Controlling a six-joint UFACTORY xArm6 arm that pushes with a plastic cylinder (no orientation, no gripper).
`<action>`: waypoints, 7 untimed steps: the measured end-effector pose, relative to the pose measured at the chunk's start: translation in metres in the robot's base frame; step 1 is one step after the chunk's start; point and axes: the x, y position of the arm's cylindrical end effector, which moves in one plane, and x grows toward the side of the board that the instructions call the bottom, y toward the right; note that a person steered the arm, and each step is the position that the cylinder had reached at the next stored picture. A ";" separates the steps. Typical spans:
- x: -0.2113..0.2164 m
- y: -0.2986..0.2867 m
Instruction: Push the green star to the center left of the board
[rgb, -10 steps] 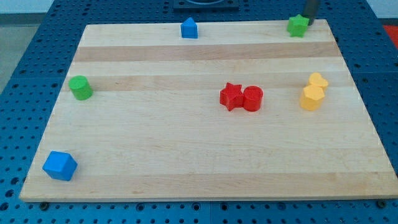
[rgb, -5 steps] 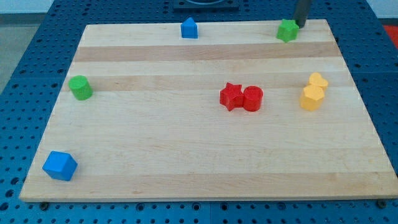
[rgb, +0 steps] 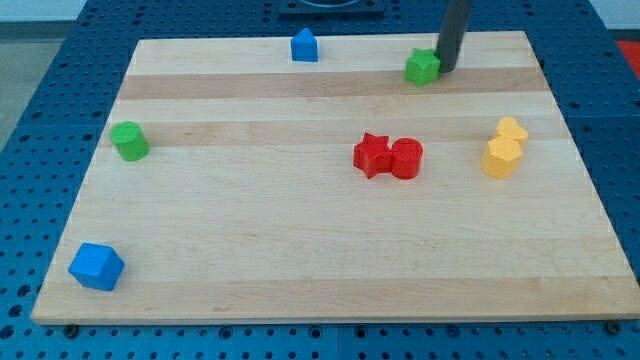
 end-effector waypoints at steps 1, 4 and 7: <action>0.002 -0.036; 0.023 -0.132; 0.067 -0.196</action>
